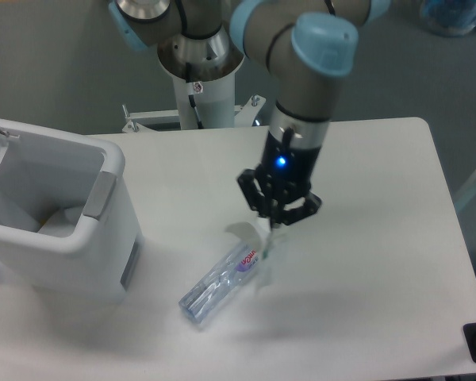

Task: Place the trash in the trash can
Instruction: 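Lift the paper and carry it over the white trash bin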

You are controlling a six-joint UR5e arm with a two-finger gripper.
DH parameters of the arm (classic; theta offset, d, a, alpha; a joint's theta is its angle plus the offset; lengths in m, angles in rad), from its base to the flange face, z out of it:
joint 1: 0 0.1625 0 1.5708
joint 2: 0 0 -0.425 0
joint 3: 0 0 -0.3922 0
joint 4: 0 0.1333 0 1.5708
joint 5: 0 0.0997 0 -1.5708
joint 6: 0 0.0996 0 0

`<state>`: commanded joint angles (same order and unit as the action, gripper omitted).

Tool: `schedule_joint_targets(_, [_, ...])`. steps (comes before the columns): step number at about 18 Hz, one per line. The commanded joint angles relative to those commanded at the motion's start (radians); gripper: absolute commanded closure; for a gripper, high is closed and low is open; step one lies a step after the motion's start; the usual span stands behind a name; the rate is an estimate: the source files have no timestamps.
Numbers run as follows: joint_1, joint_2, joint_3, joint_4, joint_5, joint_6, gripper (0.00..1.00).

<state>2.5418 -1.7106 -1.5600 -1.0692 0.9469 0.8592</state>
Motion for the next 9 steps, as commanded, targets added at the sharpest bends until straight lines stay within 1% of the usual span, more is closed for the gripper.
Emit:
schedule_joint_targets(3, [-0.034, 0.054, -0.017, -0.002, -0.063, -0.043, 0.93])
schedule_joint_targets(6, [-0.1, 0.098, -0.022, 0.0, -0.068, -0.1, 0.93])
schedule_joint_targets(9, [-0.176, 0.12, -0.025, 0.0, -0.08, -0.153, 0.93])
